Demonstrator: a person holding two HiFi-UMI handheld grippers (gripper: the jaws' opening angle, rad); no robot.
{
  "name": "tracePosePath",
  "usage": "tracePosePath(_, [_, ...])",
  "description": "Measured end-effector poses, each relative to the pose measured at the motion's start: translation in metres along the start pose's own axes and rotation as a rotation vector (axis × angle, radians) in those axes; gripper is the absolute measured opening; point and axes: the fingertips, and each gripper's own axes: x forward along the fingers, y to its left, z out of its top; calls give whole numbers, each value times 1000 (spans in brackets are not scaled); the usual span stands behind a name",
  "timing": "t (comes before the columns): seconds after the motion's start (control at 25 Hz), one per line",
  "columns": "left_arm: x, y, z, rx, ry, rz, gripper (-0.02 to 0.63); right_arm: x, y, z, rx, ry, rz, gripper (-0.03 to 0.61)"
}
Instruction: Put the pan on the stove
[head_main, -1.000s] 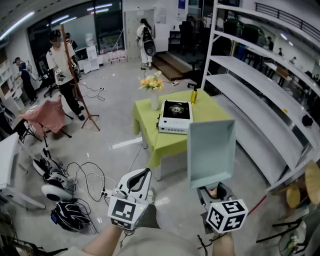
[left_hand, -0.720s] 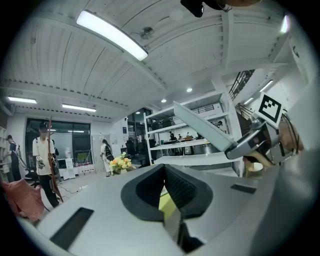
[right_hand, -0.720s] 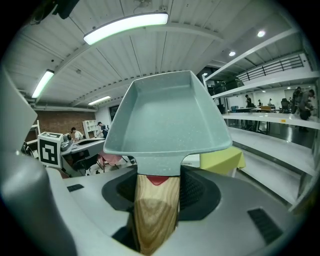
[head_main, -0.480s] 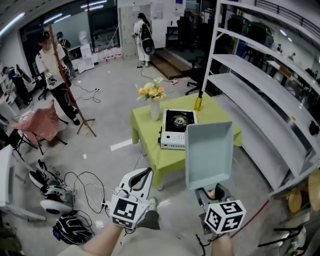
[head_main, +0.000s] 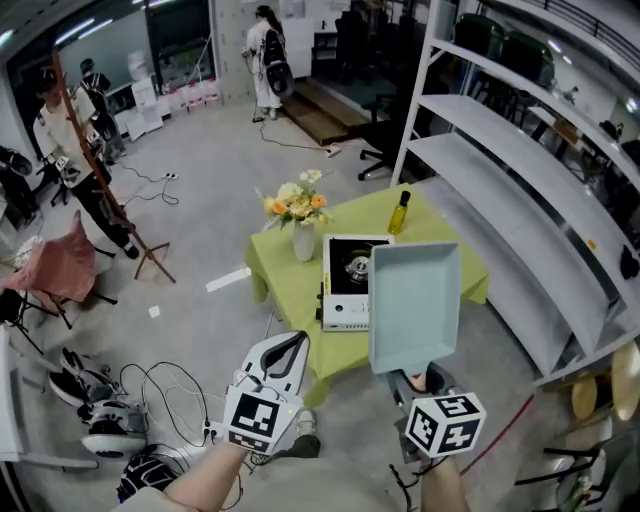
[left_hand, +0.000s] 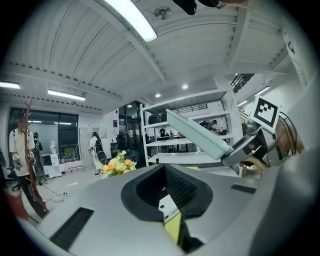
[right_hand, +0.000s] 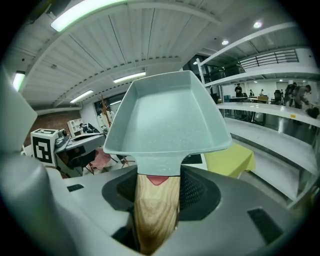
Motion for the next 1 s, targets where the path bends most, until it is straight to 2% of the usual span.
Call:
tracePosePath(0.28, [62,53,-4,-36,4,-79,6,67,-6,34,96,22,-39,186])
tracePosePath(0.44, [86,71,-8,-32,7,-109,6,94,-10,43,102,51,-72,186])
tracePosePath(0.64, [106,85,-11,-46,1,-111,6,123,-21,49,154,86,-91,186])
tracePosePath(1.0, [141,95,-36,-73,50,-85,6,187,-47,36,169,227,-108,186])
